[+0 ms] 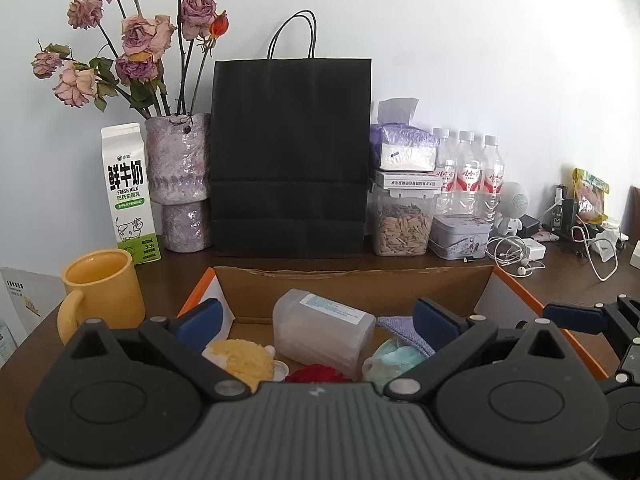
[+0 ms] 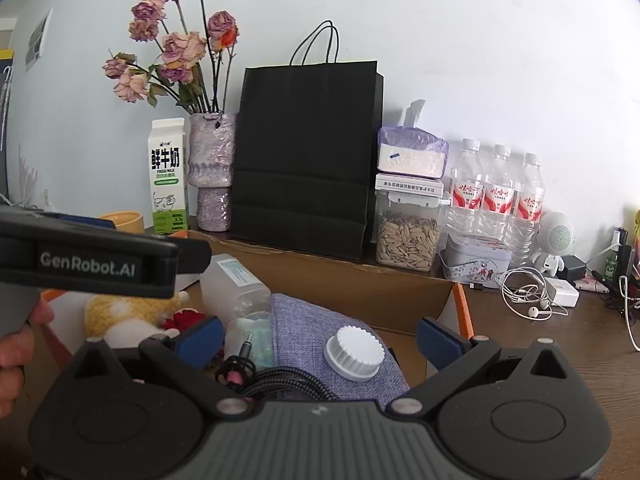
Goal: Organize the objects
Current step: 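Move both tools back toward the white tissue and tan wooden block, then grasp the white tissue with the right gripper while the left gripper grasps the tan wooden block, then carry the tissue and wooden block into the box and open both grippers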
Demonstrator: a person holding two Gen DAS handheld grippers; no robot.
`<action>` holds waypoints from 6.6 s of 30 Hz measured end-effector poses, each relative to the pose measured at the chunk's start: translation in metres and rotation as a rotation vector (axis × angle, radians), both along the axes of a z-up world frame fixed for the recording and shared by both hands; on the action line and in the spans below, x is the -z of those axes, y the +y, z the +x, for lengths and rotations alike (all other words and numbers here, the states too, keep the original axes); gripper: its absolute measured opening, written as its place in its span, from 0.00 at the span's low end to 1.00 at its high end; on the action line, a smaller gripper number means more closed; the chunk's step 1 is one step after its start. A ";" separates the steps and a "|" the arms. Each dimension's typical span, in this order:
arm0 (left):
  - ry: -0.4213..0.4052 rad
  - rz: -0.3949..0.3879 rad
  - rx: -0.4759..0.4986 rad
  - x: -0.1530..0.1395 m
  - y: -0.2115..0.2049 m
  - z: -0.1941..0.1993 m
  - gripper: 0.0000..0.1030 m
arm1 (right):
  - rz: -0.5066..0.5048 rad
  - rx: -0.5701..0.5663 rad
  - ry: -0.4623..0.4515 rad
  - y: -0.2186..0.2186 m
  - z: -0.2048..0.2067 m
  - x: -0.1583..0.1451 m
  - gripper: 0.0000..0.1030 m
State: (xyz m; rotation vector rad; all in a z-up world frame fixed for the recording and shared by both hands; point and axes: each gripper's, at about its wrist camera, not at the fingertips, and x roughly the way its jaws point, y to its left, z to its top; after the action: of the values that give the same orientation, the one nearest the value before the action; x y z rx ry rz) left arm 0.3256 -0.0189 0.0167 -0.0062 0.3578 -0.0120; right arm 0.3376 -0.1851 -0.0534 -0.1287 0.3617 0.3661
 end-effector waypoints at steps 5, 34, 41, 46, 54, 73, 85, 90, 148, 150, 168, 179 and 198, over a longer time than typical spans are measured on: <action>-0.060 0.003 -0.002 -0.003 0.007 -0.019 1.00 | -0.027 -0.020 -0.028 0.002 -0.015 -0.002 1.00; 0.099 0.019 -0.078 0.039 0.061 -0.137 1.00 | -0.120 -0.072 0.102 -0.017 -0.122 0.029 1.00; 0.145 0.012 -0.083 0.042 0.065 -0.149 1.00 | -0.121 -0.085 0.202 -0.020 -0.134 0.042 1.00; 0.158 0.004 -0.086 0.042 0.066 -0.156 1.00 | -0.131 -0.089 0.236 -0.016 -0.130 0.045 1.00; 0.177 -0.006 -0.097 0.045 0.067 -0.159 1.00 | -0.076 -0.109 0.315 -0.020 -0.122 0.050 0.98; 0.229 -0.029 -0.101 0.050 0.065 -0.142 1.00 | -0.013 -0.117 0.266 -0.024 -0.127 0.044 0.57; 0.302 -0.031 -0.088 0.053 0.054 -0.093 0.91 | 0.022 -0.039 0.206 -0.031 -0.130 0.038 0.57; 0.356 -0.028 -0.090 0.063 0.047 -0.074 0.72 | 0.026 -0.021 0.192 -0.033 -0.129 0.038 0.57; 0.060 -0.037 0.015 -0.001 0.016 -0.132 0.21 | 0.047 -0.055 0.007 -0.018 -0.143 -0.007 0.58; 0.046 -0.040 0.017 -0.005 0.014 -0.129 0.21 | 0.045 -0.059 -0.005 -0.014 -0.138 -0.012 0.58; -0.009 -0.024 0.028 -0.028 -0.004 -0.067 0.21 | 0.048 -0.067 -0.054 0.009 -0.069 -0.043 0.58; 0.010 -0.019 0.019 -0.020 0.000 -0.016 0.21 | 0.045 -0.062 -0.027 0.019 -0.018 -0.036 0.58; 0.050 -0.011 -0.001 -0.002 0.008 0.010 0.33 | 0.027 -0.001 0.013 0.016 0.008 -0.010 0.70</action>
State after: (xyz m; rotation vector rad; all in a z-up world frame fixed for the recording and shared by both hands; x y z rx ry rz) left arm 0.3354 -0.0113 0.0185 -0.0175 0.4079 -0.0133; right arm 0.3453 -0.1694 -0.0438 -0.1005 0.3700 0.3731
